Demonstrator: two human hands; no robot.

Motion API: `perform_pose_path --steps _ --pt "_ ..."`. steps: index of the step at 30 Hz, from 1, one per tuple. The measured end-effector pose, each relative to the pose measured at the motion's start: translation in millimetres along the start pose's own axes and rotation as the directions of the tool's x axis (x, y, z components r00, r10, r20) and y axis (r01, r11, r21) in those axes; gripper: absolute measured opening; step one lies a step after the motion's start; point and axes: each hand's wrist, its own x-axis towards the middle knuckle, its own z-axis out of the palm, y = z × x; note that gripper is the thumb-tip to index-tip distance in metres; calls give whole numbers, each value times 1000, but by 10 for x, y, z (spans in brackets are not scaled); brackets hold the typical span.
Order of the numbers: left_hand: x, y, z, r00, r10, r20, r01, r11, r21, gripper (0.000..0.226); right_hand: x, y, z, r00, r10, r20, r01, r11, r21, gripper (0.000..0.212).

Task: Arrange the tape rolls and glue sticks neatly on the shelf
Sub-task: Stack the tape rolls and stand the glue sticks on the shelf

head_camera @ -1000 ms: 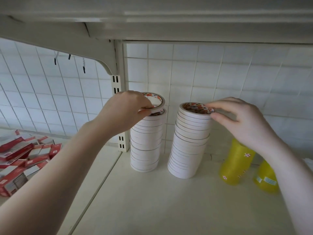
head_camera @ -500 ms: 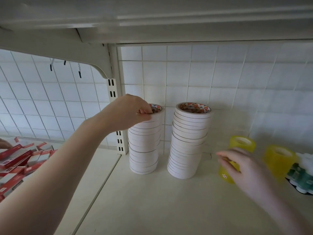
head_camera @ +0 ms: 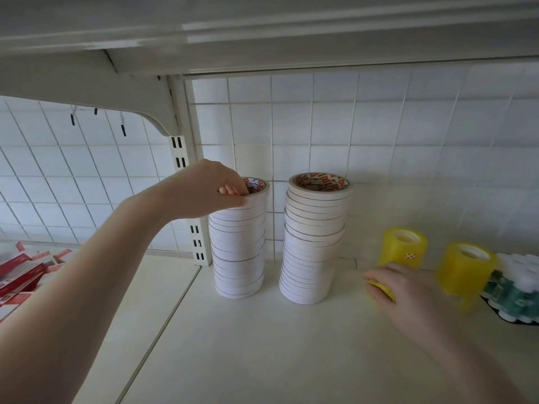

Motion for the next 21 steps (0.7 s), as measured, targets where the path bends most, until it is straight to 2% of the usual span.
perform_pose_path --steps 5,9,14,18,21 --pt "-136 106 95 995 -19 -97 33 989 146 24 -5 -4 8 1000 3 -14 -3 999 -40 26" --pt "-277 170 135 981 -52 -185 75 990 121 36 -23 -18 -38 1000 -16 -23 14 996 -84 23" --pt "-535 254 151 933 -22 -359 82 985 153 36 -44 5 -167 998 58 -17 -60 988 -143 19" --pt "-829 432 224 877 -37 -479 100 989 106 37 -146 -2 -378 984 173 33 -164 969 -182 8" --pt "-1039 531 342 864 -60 -500 117 990 84 36 -413 -26 -516 973 219 -66 -228 956 -186 8"
